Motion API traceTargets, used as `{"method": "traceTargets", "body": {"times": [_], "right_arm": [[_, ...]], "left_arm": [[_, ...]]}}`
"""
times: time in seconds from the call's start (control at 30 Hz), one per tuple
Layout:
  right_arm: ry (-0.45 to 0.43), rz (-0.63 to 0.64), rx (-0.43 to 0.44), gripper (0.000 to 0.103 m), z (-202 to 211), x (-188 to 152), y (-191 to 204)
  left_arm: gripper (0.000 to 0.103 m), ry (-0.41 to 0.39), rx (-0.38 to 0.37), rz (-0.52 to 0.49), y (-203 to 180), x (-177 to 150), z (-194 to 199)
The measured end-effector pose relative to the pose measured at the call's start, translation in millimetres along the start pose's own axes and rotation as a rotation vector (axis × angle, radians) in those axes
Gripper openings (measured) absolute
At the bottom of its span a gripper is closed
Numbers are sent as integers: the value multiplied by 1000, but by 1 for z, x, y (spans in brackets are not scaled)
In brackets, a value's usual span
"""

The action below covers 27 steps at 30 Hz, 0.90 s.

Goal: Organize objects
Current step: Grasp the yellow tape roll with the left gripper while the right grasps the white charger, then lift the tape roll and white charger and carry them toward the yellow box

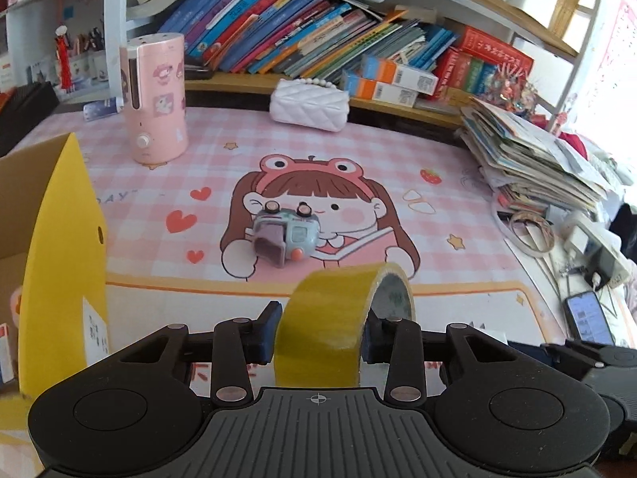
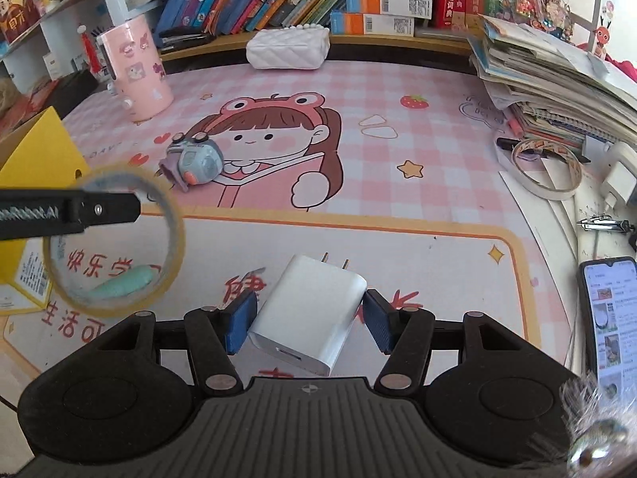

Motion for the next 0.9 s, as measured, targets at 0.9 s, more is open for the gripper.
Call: {"method": "traceTargets", "body": {"times": [0.9], "right_arm": [[-80,66,-13,56,64,-72,96]], "left_arm": [[36,-132,-93,112,59,-84,119]]}}
Point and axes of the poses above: each gripper's, at about its wrist camera, not at the fingertips, and z roughly against the way its jaws point, y to its left, x to its top, the point moved 10 cm from there along -z, roughly the way its jaws point, and after that the axes turned 14 degrees about -z, right-handed, at the moved point
